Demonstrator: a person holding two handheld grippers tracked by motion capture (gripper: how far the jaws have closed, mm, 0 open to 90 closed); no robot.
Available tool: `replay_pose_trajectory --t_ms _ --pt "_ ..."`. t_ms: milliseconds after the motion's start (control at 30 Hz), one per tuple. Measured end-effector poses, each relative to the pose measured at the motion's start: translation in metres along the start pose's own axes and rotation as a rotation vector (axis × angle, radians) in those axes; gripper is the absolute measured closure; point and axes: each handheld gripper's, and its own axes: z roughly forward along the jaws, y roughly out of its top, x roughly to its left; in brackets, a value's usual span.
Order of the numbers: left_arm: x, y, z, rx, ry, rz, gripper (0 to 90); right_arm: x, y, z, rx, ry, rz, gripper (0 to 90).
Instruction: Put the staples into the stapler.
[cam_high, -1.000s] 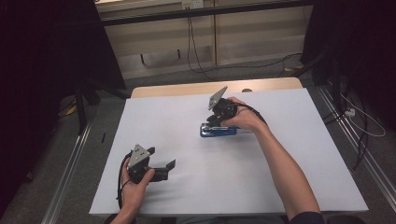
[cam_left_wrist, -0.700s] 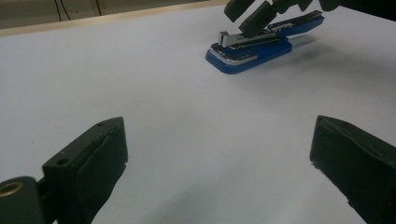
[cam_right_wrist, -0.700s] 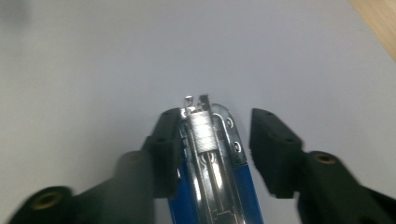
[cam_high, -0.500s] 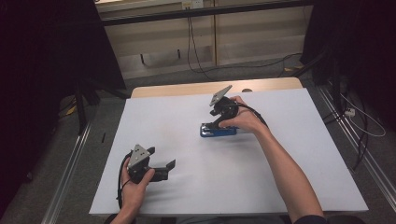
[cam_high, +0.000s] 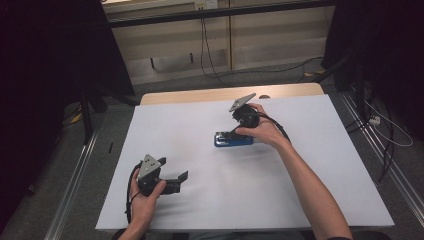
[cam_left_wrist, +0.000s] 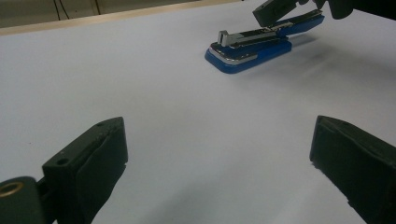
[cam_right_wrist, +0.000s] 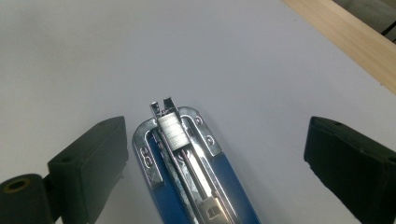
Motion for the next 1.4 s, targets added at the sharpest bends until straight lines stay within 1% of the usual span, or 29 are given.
replay_pose_trajectory --t_ms 67,133,200,267,367,400,433,467,500,600,700,767,833,967,1067,1133,1267,1400 --pt "0.000 0.000 0.000 0.002 0.000 0.004 4.3 0.001 -0.001 -0.003 -0.016 -0.019 0.006 5.9" --pt "0.000 0.000 0.000 0.006 0.003 0.006 4.4 0.002 -0.002 -0.005 -0.031 -0.026 0.016 5.3" --pt "0.000 0.000 0.000 0.006 0.003 0.006 4.3 0.003 -0.003 -0.006 -0.032 -0.027 0.031 5.2" --pt "0.000 0.000 0.000 0.003 0.002 0.004 4.3 0.006 -0.004 -0.007 -0.030 -0.044 0.044 5.5" --pt "0.000 0.000 0.000 0.000 0.002 -0.001 4.4 0.012 -0.006 -0.009 -0.032 -0.040 0.048 5.9" --pt "0.001 0.000 0.000 0.005 0.002 -0.003 4.4 0.013 -0.007 -0.010 -0.033 -0.050 0.047 5.9" --pt "0.001 0.000 0.000 0.008 0.002 -0.007 4.5 0.015 -0.008 -0.011 -0.032 -0.072 0.053 5.9" --pt "0.001 0.000 0.001 0.005 0.002 -0.010 4.5 0.016 -0.008 -0.012 -0.032 -0.083 0.062 5.9" --pt "0.001 0.000 0.000 0.007 0.001 -0.005 4.5 0.016 -0.009 -0.013 -0.038 -0.090 0.070 5.9" --pt "0.000 0.000 0.000 0.002 0.002 -0.001 4.5 0.017 -0.011 -0.018 -0.072 -0.133 0.097 5.8" --pt "0.000 0.000 0.000 0.001 0.014 0.002 4.1 0.018 -0.013 -0.022 -0.086 -0.164 0.103 4.9" --pt "-0.001 0.000 0.000 0.001 0.015 0.000 4.1 0.019 -0.017 -0.024 -0.102 -0.169 0.125 4.7" --pt "-0.001 0.000 0.000 0.001 0.015 0.003 4.1 0.021 -0.020 -0.027 -0.117 -0.184 0.140 4.3" --pt "0.000 0.000 0.000 0.002 0.013 -0.008 4.2 0.024 -0.027 -0.034 -0.148 -0.196 0.169 4.2" --pt "0.000 0.000 0.000 -0.001 0.015 -0.010 4.2 0.026 -0.032 -0.038 -0.155 -0.194 0.165 3.5" --pt "0.001 0.000 0.000 -0.004 0.016 -0.007 4.2 0.027 -0.036 -0.040 -0.164 -0.208 0.178 3.6" --pt "0.001 0.000 -0.001 -0.001 0.017 -0.004 4.1 0.031 -0.043 -0.045 -0.178 -0.236 0.190 3.6" --pt "0.001 0.000 -0.001 -0.006 0.015 -0.008 4.1 0.035 -0.050 -0.053 -0.202 -0.255 0.212 3.4"
